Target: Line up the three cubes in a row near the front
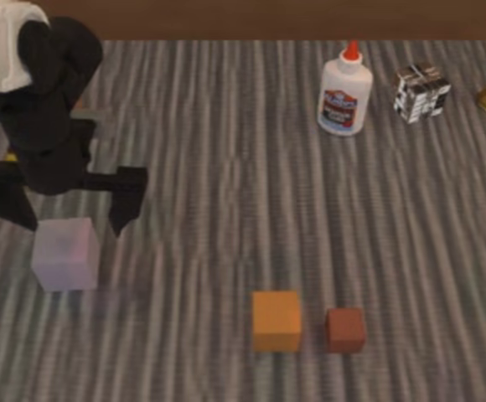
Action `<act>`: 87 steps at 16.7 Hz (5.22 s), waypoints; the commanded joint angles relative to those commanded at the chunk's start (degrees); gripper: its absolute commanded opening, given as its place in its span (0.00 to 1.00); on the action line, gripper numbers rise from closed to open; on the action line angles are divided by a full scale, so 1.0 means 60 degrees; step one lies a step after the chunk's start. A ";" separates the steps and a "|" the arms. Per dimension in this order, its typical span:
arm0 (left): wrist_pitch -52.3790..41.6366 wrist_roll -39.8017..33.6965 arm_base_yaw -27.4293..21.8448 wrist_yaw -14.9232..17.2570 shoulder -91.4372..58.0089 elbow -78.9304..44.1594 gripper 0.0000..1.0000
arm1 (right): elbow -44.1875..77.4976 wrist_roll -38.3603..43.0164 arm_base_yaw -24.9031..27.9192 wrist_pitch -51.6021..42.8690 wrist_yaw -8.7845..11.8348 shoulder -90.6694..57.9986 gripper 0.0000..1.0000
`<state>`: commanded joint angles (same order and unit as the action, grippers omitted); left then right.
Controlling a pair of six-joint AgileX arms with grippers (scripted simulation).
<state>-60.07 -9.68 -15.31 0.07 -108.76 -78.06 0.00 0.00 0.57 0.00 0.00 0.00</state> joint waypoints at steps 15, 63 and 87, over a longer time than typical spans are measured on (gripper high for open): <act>0.1989 -0.0877 0.0801 -0.0001 -0.0596 0.1240 1.00 | 0.0000 0.0000 0.0000 0.0000 0.0000 0.0000 1.00; 0.0604 -0.1839 -0.0183 -0.0043 0.0213 0.0683 0.00 | 0.0000 0.0000 0.0000 0.0000 0.0000 0.0000 1.00; 0.2816 -0.4844 -0.3884 -0.0079 0.0008 0.2617 0.00 | 0.0000 0.0000 0.0000 0.0000 0.0000 0.0000 1.00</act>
<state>-43.17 -38.75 -38.62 -0.40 -108.72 -62.36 0.00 0.00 0.57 0.00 0.00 0.00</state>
